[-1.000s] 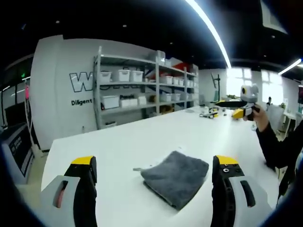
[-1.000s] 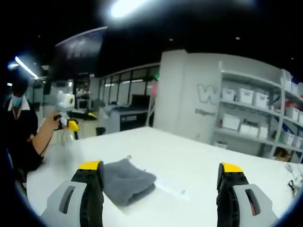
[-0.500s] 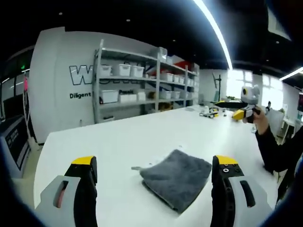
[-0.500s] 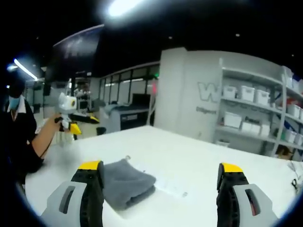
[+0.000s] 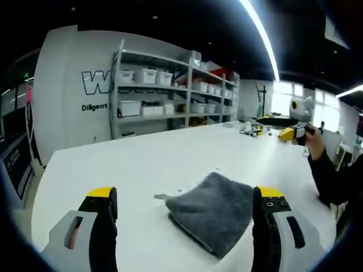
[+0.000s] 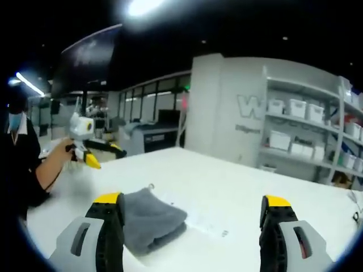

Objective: Open the folded towel by lifting each exposed corner and separating the folded layers until the towel lies flat within the target outline without major curled edges

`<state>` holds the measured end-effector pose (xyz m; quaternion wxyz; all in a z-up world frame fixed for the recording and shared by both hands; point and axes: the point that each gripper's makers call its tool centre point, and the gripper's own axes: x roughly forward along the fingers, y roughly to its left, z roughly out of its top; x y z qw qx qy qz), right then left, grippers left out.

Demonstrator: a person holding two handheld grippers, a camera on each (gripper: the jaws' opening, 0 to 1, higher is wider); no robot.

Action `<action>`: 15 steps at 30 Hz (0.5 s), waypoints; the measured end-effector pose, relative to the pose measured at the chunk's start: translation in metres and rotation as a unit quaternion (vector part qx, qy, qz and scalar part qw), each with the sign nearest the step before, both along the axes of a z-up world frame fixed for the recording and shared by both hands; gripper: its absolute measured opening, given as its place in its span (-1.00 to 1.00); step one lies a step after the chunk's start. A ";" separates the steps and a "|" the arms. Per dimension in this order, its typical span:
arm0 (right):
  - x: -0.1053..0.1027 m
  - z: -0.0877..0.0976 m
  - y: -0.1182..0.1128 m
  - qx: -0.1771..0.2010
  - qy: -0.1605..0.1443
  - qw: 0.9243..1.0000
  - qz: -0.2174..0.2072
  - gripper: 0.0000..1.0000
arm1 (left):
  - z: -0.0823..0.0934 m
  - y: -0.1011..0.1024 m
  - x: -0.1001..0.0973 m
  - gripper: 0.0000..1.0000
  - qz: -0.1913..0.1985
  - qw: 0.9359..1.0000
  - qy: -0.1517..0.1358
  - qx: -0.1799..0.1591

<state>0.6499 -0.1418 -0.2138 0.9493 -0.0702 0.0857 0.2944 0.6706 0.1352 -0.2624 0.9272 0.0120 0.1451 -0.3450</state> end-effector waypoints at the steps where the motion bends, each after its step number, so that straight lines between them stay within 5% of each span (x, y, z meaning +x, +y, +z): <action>1: 0.002 -0.003 0.002 -0.001 0.001 1.000 -0.001 0.99 | -0.006 0.000 0.002 0.94 0.003 1.000 0.006 0.006; 9: 0.010 -0.026 0.025 -0.006 0.006 1.000 0.027 0.99 | -0.026 -0.002 0.011 0.88 0.005 1.000 0.028 0.000; 15: 0.020 -0.038 0.018 -0.007 0.022 1.000 0.012 0.99 | -0.038 -0.004 0.015 0.87 0.009 0.999 0.039 0.005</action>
